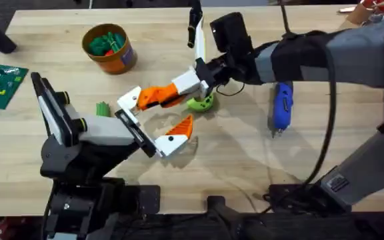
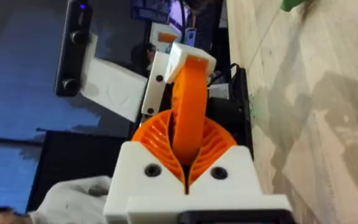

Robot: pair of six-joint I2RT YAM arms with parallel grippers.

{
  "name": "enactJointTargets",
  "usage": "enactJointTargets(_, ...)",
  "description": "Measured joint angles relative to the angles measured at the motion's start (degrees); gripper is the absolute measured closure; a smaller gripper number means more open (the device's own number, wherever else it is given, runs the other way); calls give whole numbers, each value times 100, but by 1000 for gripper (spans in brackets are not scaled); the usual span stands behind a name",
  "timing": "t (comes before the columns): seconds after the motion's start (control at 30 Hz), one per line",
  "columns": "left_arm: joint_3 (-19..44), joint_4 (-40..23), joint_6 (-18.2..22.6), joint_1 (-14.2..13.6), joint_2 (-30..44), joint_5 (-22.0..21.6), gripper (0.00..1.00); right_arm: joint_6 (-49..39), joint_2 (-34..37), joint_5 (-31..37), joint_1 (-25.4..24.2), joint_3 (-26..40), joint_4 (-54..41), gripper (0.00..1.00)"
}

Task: Pick up the gripper from the table and insert it into the empty holder that is missing its gripper. Then pick up a screw, insert it into the mounting hole, and use the screwdriver to tighten it. Finally, clean up the table by picking up the vegetable and placing it into the bucket.

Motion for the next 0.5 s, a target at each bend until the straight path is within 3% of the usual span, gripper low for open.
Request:
enactJointTargets(0.13, 8, -42, -41, 5, 2, 324, 16, -216, 232, -379, 29, 0, 6, 982)
enactJointTargets(0.5, 9, -89, -98, 13, 7, 696, 16, -242, 281, -405, 172, 29, 36, 982)
